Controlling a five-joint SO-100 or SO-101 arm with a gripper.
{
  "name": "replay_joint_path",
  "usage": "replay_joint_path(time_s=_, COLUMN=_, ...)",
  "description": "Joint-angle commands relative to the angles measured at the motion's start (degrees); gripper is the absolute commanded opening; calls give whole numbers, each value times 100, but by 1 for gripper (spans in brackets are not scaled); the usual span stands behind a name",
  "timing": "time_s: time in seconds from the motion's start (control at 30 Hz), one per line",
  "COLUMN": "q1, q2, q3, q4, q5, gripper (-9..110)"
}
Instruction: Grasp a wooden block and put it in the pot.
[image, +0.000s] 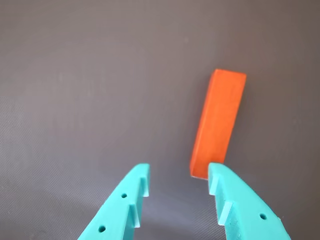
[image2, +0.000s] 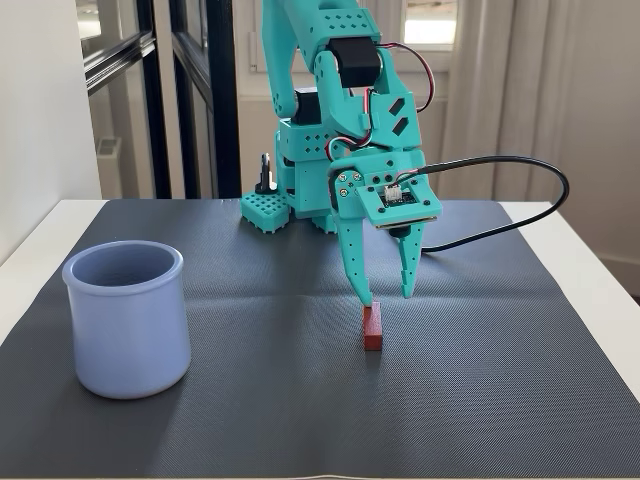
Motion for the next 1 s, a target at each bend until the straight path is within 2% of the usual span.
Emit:
replay_joint_path(time_s=0.0, q1=0, q2=-18, q3=44, q4=26, q5=26, gripper=16)
replay_joint_path(time_s=0.8, q1=290, q2=-35, q3=-272, q4=0, q5=35, gripper=17)
replay_joint_path(time_s=0.97, q1=562, q2=-527, q3=-281, q4=-510, q5=35, gripper=17)
